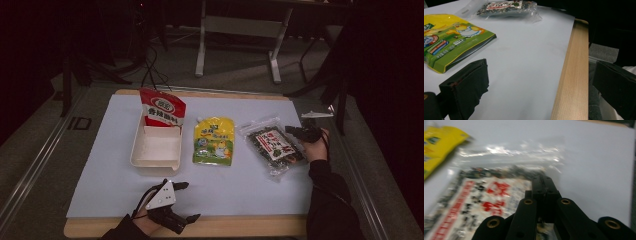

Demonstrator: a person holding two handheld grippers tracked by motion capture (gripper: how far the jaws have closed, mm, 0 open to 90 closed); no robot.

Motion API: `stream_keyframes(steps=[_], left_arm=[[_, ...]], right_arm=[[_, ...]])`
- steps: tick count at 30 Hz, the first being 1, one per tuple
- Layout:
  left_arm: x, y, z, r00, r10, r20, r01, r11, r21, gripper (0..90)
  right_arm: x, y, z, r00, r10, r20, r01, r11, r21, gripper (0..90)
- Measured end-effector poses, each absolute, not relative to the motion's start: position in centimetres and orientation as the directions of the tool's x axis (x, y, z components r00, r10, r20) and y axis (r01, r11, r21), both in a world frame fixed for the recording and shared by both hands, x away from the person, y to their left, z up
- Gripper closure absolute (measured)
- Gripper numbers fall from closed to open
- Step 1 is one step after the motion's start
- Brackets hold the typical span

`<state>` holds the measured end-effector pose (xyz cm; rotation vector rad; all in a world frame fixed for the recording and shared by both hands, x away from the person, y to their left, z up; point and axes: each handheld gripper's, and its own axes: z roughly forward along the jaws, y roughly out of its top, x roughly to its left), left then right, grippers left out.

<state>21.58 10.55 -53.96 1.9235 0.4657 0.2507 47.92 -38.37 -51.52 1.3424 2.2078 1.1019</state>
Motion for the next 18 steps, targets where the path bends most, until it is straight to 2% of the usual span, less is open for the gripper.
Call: stream_keyframes(steps=[8,14,18], left_arm=[[21.6,10.5,-54.1,0.902,0.429,-0.045,0.208,-0.342,0.916,2.0],[21.6,10.5,-54.2,0.903,0.426,-0.048,0.212,-0.346,0.914,2.0],[21.6,10.4,-54.2,0.905,0.423,-0.050,0.214,-0.349,0.912,2.0]], right_arm=[[48.5,-39.9,-53.4,-0.425,0.899,0.107,0.662,0.228,0.715,90.0],[48.4,-39.7,-54.0,-0.417,0.903,0.103,0.685,0.238,0.689,90.0],[47.7,-39.6,-54.2,-0.413,0.899,0.148,0.694,0.205,0.690,90.0]])
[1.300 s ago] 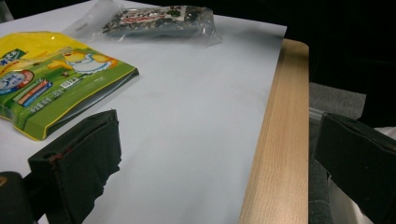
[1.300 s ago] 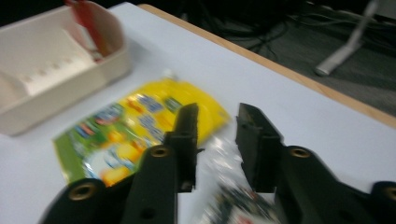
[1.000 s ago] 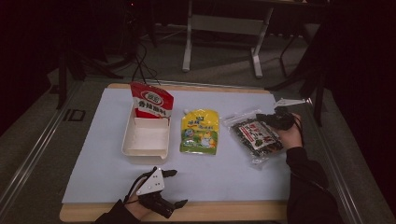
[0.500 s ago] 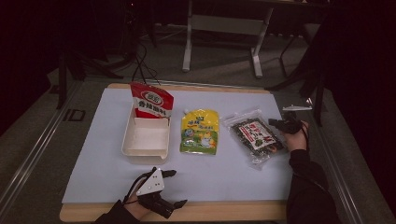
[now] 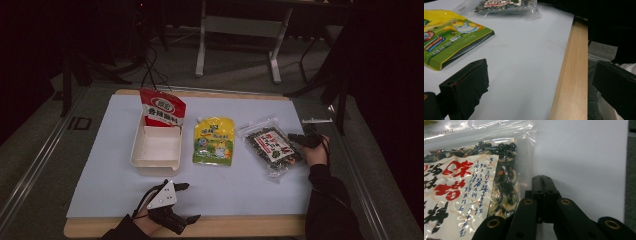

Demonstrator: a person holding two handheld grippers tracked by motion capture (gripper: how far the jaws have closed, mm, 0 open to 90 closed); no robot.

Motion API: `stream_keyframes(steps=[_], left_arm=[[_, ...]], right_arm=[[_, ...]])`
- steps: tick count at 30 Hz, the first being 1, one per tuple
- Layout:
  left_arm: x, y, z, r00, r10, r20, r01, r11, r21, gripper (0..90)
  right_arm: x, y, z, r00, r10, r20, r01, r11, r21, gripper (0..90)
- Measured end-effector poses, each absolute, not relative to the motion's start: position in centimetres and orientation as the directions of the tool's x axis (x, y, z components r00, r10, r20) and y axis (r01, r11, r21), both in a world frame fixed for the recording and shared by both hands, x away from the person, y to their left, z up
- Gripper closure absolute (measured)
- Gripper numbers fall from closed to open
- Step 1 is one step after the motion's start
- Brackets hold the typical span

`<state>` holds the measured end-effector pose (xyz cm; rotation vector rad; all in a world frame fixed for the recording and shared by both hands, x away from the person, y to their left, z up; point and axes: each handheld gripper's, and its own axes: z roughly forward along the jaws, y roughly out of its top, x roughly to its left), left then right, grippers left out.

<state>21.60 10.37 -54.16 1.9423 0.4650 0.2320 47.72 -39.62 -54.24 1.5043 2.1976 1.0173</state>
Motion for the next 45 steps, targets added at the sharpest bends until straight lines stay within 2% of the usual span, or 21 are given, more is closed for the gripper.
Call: stream_keyframes(steps=[5,15,25,37,45], left_arm=[[21.6,10.3,-54.1,0.909,0.414,-0.051,0.210,-0.350,0.913,2.0],[21.7,10.0,-53.9,0.916,0.398,-0.041,0.196,-0.356,0.914,2.0],[21.8,9.9,-53.9,0.919,0.392,-0.043,0.194,-0.354,0.915,2.0],[21.8,9.9,-54.0,0.919,0.392,-0.043,0.195,-0.357,0.914,2.0],[21.9,9.9,-54.1,0.918,0.394,-0.047,0.202,-0.361,0.911,2.0]], right_arm=[[46.2,-39.1,-54.5,-0.426,0.886,0.182,0.689,0.187,0.700,90.0],[43.6,-38.2,-54.4,-0.477,0.865,0.155,0.674,0.247,0.696,90.0],[41.5,-37.5,-53.9,-0.513,0.839,0.183,0.666,0.254,0.702,90.0],[45.4,-37.3,-53.6,-0.456,0.873,0.171,0.676,0.215,0.705,90.0],[48.5,-34.0,-51.2,-0.507,0.846,0.163,0.637,0.241,0.733,90.0]])
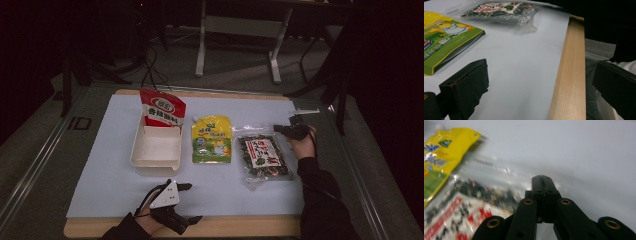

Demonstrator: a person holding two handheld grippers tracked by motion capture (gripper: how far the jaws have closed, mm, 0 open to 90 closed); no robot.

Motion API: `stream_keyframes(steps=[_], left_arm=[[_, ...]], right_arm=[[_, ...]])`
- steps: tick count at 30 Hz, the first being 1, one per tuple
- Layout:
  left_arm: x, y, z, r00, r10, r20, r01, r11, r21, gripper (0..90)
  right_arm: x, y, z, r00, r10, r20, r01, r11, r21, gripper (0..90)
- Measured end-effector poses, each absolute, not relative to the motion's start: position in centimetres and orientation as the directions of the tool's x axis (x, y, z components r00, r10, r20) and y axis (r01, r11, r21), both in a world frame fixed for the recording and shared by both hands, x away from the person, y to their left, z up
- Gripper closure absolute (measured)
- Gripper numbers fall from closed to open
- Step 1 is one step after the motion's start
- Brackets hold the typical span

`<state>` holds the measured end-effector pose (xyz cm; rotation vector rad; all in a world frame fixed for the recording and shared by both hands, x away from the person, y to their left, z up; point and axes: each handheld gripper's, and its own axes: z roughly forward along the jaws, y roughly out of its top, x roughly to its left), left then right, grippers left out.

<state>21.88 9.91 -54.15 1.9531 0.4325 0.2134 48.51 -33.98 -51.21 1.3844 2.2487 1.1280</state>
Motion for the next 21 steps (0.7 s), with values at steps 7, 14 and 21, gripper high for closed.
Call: stream_keyframes(steps=[7,14,21], left_arm=[[21.8,10.1,-54.2,0.916,0.399,-0.049,0.205,-0.358,0.911,2.0],[21.8,10.2,-54.3,0.915,0.399,-0.055,0.210,-0.356,0.911,2.0],[21.9,10.3,-54.3,0.912,0.406,-0.057,0.215,-0.356,0.909,2.0]], right_arm=[[51.1,-30.8,-50.8,-0.513,0.844,0.154,0.636,0.254,0.729,90.0],[53.4,-29.1,-51.6,-0.496,0.859,0.129,0.656,0.273,0.704,90.0],[54.5,-28.5,-52.0,-0.482,0.872,0.084,0.690,0.318,0.650,90.0]])
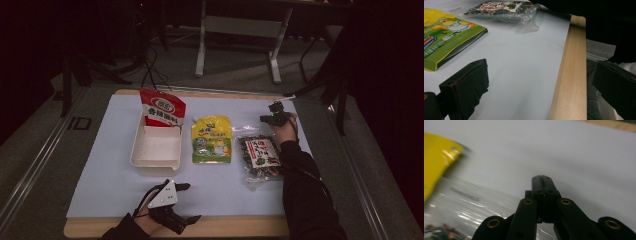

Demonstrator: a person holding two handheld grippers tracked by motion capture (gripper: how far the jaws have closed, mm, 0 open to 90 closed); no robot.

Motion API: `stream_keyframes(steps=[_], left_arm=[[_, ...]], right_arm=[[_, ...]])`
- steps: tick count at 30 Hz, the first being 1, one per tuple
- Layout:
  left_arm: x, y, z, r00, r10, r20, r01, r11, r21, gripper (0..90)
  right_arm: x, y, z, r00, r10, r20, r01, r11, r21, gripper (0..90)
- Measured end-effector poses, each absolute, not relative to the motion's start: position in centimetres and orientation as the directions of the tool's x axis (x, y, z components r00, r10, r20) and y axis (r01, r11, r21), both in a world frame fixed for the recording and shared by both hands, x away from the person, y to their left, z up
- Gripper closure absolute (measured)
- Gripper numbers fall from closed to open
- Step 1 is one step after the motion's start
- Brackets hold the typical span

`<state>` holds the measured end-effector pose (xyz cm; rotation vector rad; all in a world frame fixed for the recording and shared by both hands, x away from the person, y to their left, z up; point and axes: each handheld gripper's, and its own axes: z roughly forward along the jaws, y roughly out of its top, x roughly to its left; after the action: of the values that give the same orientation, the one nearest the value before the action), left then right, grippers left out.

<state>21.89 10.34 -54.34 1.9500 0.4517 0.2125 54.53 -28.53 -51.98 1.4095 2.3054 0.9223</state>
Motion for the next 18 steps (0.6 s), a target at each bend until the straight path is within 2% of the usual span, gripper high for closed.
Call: stream_keyframes(steps=[11,18], left_arm=[[21.9,10.3,-54.3,0.913,0.405,-0.053,0.211,-0.358,0.910,2.0],[21.9,10.3,-54.3,0.913,0.405,-0.049,0.208,-0.359,0.910,2.0]], right_arm=[[53.6,-29.1,-52.2,-0.504,0.858,0.101,0.720,0.352,0.598,90.0],[51.4,-29.4,-52.4,-0.517,0.848,0.117,0.704,0.343,0.622,90.0]])
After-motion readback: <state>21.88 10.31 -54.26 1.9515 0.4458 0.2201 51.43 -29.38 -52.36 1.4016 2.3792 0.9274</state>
